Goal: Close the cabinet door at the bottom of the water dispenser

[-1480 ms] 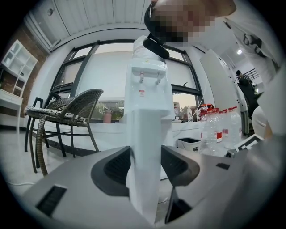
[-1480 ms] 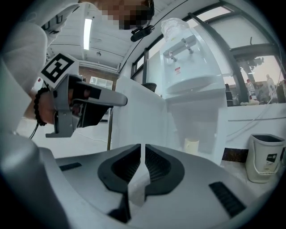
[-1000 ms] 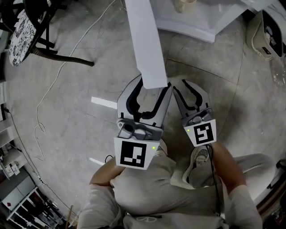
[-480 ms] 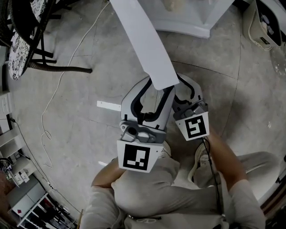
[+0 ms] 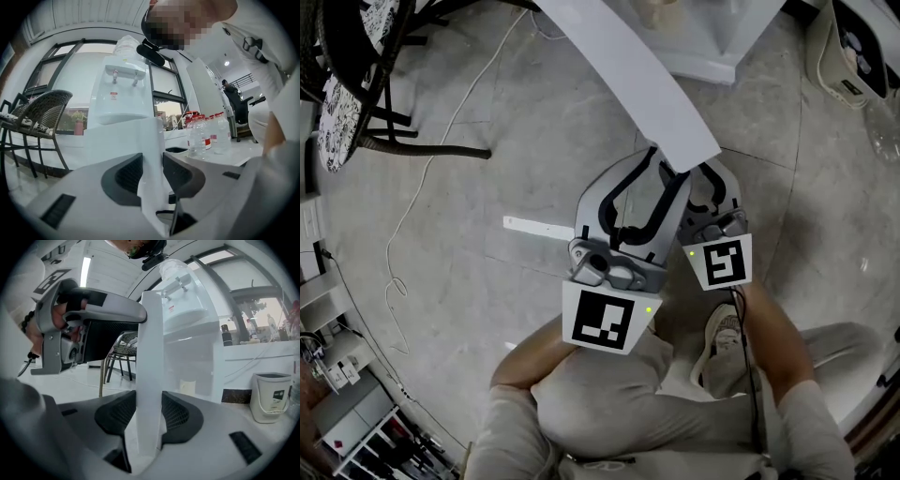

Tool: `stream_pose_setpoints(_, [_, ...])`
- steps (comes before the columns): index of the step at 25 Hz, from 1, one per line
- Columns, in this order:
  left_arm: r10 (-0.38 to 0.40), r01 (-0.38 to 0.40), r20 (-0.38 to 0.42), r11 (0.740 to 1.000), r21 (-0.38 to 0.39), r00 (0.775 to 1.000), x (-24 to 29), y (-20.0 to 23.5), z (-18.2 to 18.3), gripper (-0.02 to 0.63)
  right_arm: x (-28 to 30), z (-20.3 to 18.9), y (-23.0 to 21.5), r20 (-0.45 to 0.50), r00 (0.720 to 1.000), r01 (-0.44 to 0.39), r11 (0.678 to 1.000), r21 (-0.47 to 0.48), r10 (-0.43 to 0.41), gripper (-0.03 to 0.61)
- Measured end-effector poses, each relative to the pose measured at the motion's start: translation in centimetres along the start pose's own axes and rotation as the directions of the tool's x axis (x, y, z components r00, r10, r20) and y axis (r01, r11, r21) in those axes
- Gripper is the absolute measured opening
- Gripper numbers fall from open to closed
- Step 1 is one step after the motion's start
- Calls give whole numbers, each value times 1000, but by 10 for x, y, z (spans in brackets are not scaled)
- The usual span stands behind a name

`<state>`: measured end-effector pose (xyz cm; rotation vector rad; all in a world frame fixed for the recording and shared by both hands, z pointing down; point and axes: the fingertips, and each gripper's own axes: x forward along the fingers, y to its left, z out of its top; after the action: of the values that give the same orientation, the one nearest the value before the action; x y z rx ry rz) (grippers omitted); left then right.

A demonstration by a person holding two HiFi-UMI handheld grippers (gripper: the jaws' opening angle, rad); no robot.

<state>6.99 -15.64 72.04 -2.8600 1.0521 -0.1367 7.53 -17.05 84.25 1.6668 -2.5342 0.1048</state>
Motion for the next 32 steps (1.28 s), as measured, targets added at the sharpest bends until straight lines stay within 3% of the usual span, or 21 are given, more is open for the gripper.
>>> stream_pose_setpoints(6, [-18,18,8,1000,11,1000,12,-6,-2,116,-7,2,-28,13,997,77,997,-6,-77,173])
stream_pose_setpoints(20, [-53,54,-32,998,12,998,41,-6,-25,69,-9,-3,-77,-24,989,148,989,-24,-148,175])
stream_pose_setpoints(32, [-84,83,12,994,70,996,71,-11,-9,63,0,0,-129,-28,964,263,965,14,-263,150])
